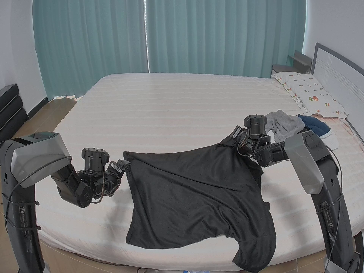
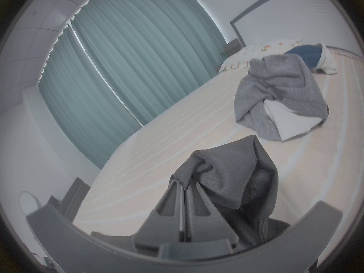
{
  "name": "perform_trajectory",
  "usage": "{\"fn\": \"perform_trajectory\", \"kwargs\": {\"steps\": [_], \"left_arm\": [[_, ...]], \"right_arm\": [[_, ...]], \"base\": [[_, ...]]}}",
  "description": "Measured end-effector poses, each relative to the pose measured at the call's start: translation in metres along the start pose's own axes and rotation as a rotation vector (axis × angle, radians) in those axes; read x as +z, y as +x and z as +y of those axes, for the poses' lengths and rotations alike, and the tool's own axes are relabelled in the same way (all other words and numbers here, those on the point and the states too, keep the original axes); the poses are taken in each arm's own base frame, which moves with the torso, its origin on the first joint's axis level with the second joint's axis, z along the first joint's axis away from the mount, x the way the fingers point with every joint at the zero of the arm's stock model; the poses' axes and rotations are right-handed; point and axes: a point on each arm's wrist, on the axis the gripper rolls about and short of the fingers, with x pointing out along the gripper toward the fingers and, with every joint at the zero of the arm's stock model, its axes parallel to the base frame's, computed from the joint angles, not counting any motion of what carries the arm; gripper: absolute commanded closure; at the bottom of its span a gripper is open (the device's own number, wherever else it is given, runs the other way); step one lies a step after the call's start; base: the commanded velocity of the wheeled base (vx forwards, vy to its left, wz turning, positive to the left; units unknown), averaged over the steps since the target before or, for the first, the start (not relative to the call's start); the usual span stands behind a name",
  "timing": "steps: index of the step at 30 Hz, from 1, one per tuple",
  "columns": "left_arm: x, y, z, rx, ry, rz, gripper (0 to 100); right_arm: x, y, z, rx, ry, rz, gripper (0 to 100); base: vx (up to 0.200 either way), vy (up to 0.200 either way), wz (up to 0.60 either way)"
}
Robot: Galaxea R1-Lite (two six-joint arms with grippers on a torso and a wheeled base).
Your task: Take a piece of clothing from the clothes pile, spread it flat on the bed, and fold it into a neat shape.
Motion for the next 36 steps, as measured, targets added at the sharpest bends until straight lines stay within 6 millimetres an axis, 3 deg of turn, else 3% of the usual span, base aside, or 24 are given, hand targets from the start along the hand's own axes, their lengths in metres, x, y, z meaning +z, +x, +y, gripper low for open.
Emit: {"fn": "perform_trajectory", "kwargs": {"steps": [9, 14, 20, 26, 36], "left_arm": [[0.0, 0.0, 0.0, 0.0, 0.001, 0.0, 0], [0.0, 0.0, 0.0, 0.0, 0.001, 0.0, 0], [0.0, 0.0, 0.0, 0.001, 0.001, 0.0, 0], [0.0, 0.0, 0.0, 0.0, 0.001, 0.0, 0], [0.0, 0.0, 0.0, 0.0, 0.003, 0.0, 0]], "right_arm": [[-0.008, 0.011, -0.012, 0.002, -0.016, -0.022, 0], [-0.011, 0.006, -0.026, -0.024, -0.027, 0.031, 0], [0.007, -0.011, -0.043, -0.017, -0.022, 0.109, 0], [0.031, -0.023, -0.077, -0.062, 0.008, 0.141, 0], [0.018, -0.026, -0.107, -0.105, 0.085, 0.218, 0]], "base": [[0.0, 0.0, 0.0], [0.0, 0.0, 0.0], [0.0, 0.0, 0.0], [0.0, 0.0, 0.0], [0.0, 0.0, 0.0]]}}
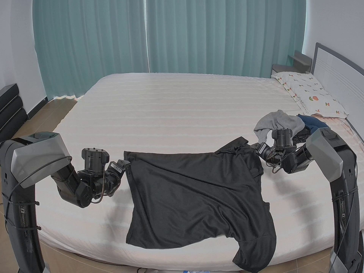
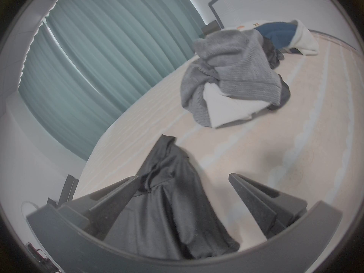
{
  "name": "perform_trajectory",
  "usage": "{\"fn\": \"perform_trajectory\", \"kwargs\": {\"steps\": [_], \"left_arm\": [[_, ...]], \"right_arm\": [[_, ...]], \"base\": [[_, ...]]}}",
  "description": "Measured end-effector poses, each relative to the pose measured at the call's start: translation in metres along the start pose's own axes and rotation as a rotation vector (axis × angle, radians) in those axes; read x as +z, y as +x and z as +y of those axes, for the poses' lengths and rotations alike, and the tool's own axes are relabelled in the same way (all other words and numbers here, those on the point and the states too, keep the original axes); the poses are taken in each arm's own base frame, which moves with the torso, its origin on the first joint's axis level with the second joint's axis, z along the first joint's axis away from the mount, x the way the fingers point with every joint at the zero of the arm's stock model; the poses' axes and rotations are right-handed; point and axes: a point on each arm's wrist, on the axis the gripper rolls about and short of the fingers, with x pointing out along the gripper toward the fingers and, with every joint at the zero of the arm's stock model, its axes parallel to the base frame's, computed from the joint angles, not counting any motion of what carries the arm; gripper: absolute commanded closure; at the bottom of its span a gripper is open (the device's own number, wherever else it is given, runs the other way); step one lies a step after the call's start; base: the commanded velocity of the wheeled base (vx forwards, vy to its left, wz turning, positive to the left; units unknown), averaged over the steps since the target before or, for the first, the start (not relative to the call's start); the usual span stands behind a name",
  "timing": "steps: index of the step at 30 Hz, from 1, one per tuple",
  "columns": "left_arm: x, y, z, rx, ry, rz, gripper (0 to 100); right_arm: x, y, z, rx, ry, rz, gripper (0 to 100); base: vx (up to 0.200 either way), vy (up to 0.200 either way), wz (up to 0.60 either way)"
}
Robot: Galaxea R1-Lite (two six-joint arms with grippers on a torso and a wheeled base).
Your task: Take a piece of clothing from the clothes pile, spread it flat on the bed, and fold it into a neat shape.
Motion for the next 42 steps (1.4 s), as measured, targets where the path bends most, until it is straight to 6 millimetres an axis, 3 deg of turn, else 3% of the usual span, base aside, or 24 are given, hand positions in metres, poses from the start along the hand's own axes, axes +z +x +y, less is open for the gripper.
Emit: {"fn": "perform_trajectory", "kwargs": {"steps": [5, 6, 16, 28, 32, 33, 42], "left_arm": [[-0.001, 0.0, 0.0, 0.0, 0.002, 0.002, 0], [-0.001, 0.0, 0.0, 0.0, 0.002, 0.003, 0], [-0.001, 0.0, 0.0, 0.0, 0.002, 0.003, 0], [-0.001, 0.0, 0.0, 0.0, 0.002, 0.004, 0], [-0.001, 0.0, 0.0, 0.0, 0.006, 0.003, 0], [-0.001, 0.0, 0.0, 0.001, 0.011, 0.003, 0], [-0.001, 0.001, 0.001, 0.003, 0.017, 0.005, 0]], "right_arm": [[-0.012, 0.007, -0.003, -0.007, -0.005, 0.021, 0], [-0.013, 0.008, -0.004, -0.009, -0.005, 0.023, 100], [-0.011, 0.019, -0.003, -0.018, -0.001, -0.022, 100], [0.034, 0.021, 0.021, 0.046, 0.013, -0.289, 100], [0.038, 0.022, 0.023, 0.053, 0.0, -0.31, 100], [0.037, 0.023, 0.022, 0.049, -0.005, -0.309, 0], [0.02, 0.029, 0.007, -0.034, -0.036, -0.21, 0]], "base": [[0.0, 0.0, 0.0], [0.0, 0.0, 0.0], [0.0, 0.0, 0.0], [0.0, 0.0, 0.0], [0.0, 0.0, 0.0], [0.0, 0.0, 0.0], [0.0, 0.0, 0.0]]}}
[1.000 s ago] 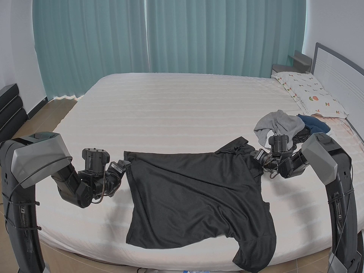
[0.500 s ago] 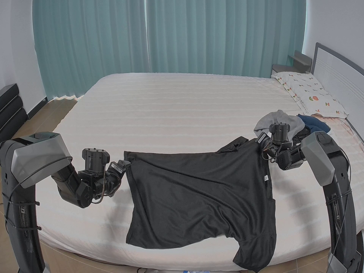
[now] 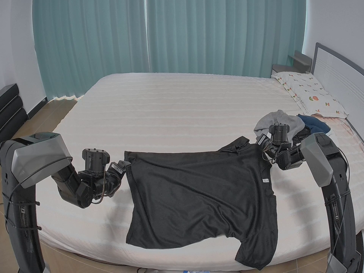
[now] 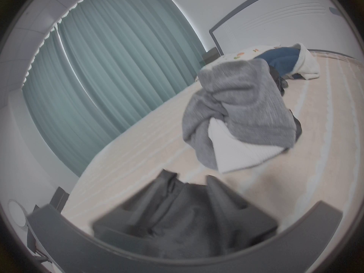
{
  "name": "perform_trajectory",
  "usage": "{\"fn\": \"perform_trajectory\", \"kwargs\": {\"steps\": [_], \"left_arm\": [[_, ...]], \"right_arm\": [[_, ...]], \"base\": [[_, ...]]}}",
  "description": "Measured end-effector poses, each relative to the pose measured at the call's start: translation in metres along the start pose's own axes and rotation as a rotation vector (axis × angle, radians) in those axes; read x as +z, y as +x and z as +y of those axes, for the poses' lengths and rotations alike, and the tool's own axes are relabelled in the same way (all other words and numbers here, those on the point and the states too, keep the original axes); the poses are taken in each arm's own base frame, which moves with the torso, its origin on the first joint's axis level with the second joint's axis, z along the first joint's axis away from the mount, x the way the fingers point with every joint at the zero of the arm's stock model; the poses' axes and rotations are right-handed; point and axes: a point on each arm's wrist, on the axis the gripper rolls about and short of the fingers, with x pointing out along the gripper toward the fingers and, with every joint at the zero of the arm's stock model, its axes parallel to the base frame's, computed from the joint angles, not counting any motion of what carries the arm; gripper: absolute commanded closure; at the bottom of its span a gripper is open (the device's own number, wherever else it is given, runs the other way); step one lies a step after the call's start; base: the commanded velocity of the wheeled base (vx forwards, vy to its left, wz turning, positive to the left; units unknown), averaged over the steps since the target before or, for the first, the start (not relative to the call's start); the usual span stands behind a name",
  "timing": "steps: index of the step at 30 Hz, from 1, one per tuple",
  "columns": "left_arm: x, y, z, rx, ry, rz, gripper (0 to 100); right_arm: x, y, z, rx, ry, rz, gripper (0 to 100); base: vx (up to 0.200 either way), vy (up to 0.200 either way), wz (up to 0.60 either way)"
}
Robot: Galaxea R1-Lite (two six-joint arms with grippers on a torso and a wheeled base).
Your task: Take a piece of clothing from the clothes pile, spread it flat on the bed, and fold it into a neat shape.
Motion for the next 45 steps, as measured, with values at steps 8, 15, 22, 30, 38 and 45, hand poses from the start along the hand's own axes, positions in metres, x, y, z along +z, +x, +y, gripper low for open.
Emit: {"fn": "perform_trajectory", "kwargs": {"steps": [8, 15, 22, 30, 38, 45], "left_arm": [[-0.001, -0.001, 0.001, -0.006, 0.0, -0.002, 0], [-0.005, -0.007, 0.001, -0.054, 0.008, -0.014, 0], [-0.017, -0.017, 0.004, -0.069, 0.032, 0.006, 0], [-0.045, -0.048, 0.017, -0.023, 0.066, 0.088, 0], [-0.061, -0.07, 0.023, -0.002, 0.086, 0.144, 0], [-0.074, -0.077, 0.026, 0.007, 0.163, 0.177, 0]], "right_arm": [[-0.005, -0.019, -0.007, -0.003, -0.002, 0.042, 0], [-0.017, -0.059, -0.019, -0.009, -0.008, 0.102, 0], [-0.032, -0.118, -0.03, 0.011, 0.014, 0.166, 0], [-0.051, -0.186, -0.035, 0.075, 0.176, 0.228, 0], [-0.055, -0.212, -0.032, 0.177, 0.278, 0.256, 0], [-0.06, -0.218, -0.037, 0.183, 0.279, 0.263, 0]], "base": [[0.0, 0.0, 0.0], [0.0, 0.0, 0.0], [0.0, 0.0, 0.0], [-0.15, 0.0, 0.0], [-0.075, 0.0, 0.0], [0.0, 0.0, 0.0]]}}
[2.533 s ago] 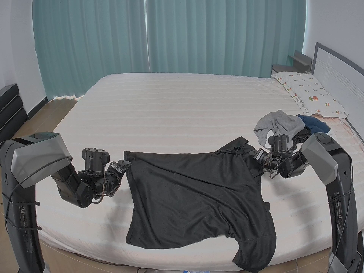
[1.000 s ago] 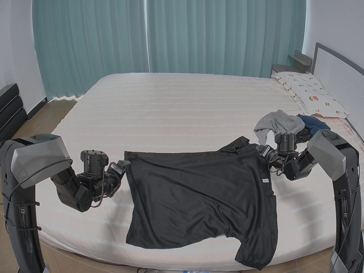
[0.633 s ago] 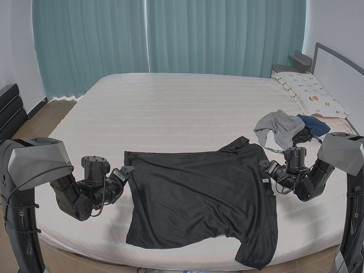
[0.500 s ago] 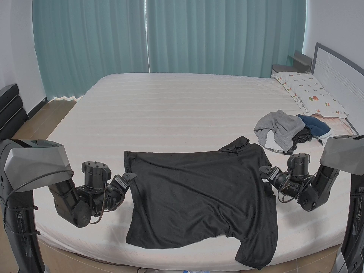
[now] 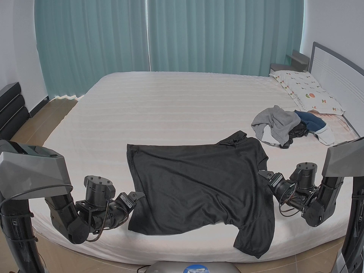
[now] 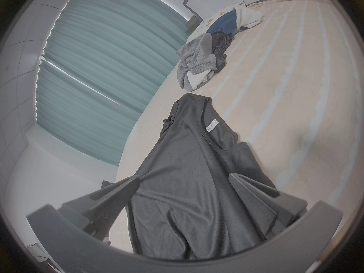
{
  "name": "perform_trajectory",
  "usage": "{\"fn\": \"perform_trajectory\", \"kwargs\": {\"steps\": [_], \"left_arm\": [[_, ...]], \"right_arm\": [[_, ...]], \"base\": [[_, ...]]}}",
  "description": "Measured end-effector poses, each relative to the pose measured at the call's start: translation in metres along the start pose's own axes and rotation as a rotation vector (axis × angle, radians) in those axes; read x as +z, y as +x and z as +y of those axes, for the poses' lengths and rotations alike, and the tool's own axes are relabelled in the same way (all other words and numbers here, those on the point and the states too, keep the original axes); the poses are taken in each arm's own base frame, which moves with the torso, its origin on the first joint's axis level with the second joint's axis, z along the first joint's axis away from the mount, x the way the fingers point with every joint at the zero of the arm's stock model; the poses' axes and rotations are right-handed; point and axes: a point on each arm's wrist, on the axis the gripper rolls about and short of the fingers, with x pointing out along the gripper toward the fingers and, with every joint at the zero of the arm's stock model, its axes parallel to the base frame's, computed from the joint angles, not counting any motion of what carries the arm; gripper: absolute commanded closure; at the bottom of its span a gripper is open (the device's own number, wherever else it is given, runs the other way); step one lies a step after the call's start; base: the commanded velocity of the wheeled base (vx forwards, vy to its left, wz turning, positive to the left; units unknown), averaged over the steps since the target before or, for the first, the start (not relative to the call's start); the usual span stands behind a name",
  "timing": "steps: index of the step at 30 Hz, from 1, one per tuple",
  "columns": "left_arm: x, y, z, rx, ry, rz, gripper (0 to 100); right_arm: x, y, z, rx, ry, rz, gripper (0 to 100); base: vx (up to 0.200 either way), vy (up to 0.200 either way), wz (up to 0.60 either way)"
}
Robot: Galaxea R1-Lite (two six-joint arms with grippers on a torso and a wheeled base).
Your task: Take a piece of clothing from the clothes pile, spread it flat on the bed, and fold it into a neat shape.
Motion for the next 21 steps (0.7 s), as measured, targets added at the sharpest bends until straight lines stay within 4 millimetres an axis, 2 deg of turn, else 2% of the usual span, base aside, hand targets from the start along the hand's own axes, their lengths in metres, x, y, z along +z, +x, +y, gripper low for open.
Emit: {"fn": "perform_trajectory", "kwargs": {"steps": [11, 21], "left_arm": [[-0.024, -0.005, 0.012, 0.1, 0.143, 0.01, 0], [-0.04, 0.012, 0.014, 0.161, 0.269, -0.025, 0]], "right_arm": [[-0.002, -0.002, -0.004, -0.016, 0.005, 0.008, 0], [-0.003, -0.009, 0.002, 0.034, -0.004, -0.015, 0]], "base": [[0.0, 0.0, 0.0], [0.0, 0.0, 0.0]]}}
